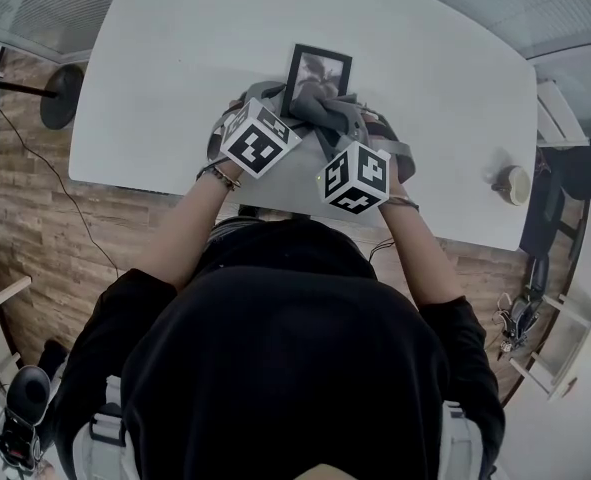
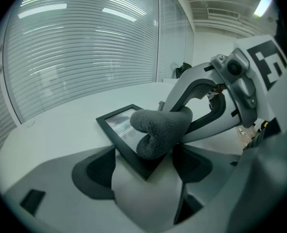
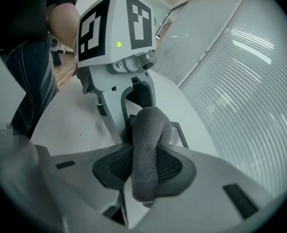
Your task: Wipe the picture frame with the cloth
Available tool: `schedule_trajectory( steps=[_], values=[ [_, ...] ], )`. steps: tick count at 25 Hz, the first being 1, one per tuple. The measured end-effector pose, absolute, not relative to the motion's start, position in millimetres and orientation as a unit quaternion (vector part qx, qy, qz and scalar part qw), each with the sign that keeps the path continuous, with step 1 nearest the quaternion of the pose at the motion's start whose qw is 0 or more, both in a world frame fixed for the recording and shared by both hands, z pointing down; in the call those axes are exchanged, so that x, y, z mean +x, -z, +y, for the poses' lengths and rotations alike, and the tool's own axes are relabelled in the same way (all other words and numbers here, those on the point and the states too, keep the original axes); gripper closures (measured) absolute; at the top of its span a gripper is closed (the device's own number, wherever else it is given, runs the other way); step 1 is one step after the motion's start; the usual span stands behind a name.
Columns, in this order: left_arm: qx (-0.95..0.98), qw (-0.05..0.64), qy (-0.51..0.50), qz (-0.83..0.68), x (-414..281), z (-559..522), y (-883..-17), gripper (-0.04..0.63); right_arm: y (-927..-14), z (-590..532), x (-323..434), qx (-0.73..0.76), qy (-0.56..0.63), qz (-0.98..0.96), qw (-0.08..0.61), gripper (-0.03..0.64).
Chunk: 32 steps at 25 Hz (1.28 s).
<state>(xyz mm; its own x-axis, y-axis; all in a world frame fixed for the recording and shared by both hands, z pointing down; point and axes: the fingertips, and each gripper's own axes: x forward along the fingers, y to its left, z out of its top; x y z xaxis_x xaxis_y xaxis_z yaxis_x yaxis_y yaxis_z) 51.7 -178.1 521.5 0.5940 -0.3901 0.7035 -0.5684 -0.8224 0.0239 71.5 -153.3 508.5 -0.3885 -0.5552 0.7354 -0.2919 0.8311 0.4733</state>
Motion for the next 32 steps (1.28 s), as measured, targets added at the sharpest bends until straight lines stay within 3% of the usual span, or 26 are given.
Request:
schedule_trajectory(
  steps=[5,11,32],
  values=[
    [0.884,0.124,-0.359,-0.271,51.8,-177.6,-521.1,0.216,-507.7,-155.0,71.7,0.245,0.116,-0.83,0.487,0.506],
    [0.885,0.12,-0.358,-0.273,53.6,-177.4,-520.4,0.216,-483.4,-189.8,79.3,0.307,0.069,-0.847,0.429,0.502],
    [0.886,0.115,-0.358,-0.27,56.5,-176.6,-522.0,0.219,-503.2,-283.1,64.6,0.324,0.151,-0.793,0.492,0.5]
  ],
)
